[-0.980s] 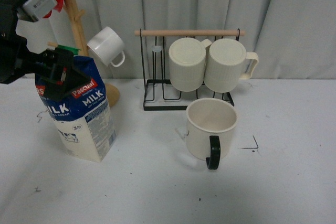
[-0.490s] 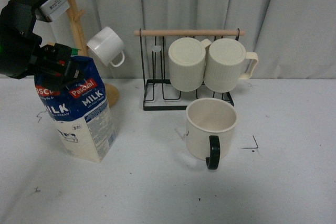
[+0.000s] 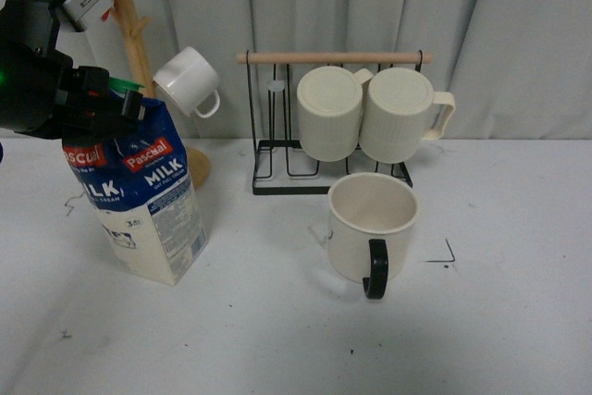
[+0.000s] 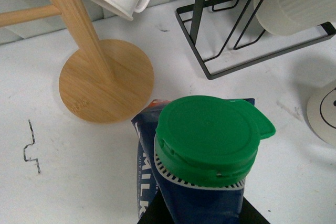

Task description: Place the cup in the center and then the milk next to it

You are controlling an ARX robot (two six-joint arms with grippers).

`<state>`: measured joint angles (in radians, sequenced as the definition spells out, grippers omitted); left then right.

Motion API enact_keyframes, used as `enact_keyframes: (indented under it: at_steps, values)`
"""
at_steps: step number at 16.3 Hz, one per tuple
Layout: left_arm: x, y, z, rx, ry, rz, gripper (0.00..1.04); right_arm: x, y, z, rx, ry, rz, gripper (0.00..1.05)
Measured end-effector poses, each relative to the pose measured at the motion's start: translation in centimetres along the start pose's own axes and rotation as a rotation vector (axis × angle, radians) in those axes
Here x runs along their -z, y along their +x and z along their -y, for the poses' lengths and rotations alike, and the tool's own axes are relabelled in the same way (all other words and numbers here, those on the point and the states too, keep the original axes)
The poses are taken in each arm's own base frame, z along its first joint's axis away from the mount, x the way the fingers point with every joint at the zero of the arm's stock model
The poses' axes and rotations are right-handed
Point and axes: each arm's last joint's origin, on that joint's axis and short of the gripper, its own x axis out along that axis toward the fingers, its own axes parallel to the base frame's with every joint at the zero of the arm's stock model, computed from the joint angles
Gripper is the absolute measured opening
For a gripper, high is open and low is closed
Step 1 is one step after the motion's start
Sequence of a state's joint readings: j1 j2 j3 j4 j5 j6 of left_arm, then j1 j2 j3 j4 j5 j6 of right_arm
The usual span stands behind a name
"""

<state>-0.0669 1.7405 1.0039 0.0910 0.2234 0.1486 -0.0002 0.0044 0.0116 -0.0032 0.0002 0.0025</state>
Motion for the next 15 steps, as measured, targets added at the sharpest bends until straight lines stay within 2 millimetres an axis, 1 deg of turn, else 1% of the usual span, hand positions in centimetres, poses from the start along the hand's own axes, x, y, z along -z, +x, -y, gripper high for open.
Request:
enact_keyframes:
  at_steps: [2, 3, 5, 6, 7, 8, 10, 12, 15]
  values:
    - [-0.1, -0.5, 0.7, -0.026, -0.020, 0.008, 0.04, 0.0, 0.0, 0.0, 0.000, 0.000, 0.000, 0.98]
    - [-0.3, -1.3, 1.6, -0.048, -0.040, 0.016, 0.04, 0.0, 0.0, 0.0, 0.000, 0.000, 0.000, 0.98]
    - [-1.5, -3.3, 3.7, -0.076, -0.074, 0.076, 0.04, 0.0, 0.0, 0.0, 0.000, 0.000, 0.000, 0.98]
    - [-2.3, -4.1, 5.1, -0.077, -0.080, 0.119, 0.04, 0.0, 0.0, 0.0, 0.000, 0.000, 0.000, 0.98]
    - [-2.9, -4.6, 6.5, -0.077, -0.081, 0.157, 0.04, 0.0, 0.0, 0.0, 0.000, 0.000, 0.000, 0.98]
    - [-3.0, -4.6, 7.6, -0.087, -0.089, 0.164, 0.04, 0.0, 0.0, 0.0, 0.000, 0.000, 0.000, 0.98]
    - [-2.3, -3.5, 9.2, -0.113, -0.116, 0.118, 0.04, 0.0, 0.0, 0.0, 0.000, 0.000, 0.000, 0.98]
    - [-1.4, -2.4, 10.1, -0.161, -0.122, 0.078, 0.04, 0.0, 0.0, 0.0, 0.000, 0.000, 0.000, 0.98]
    - [-1.4, -1.3, 11.4, -0.201, -0.129, 0.082, 0.04, 0.0, 0.0, 0.0, 0.000, 0.000, 0.000, 0.98]
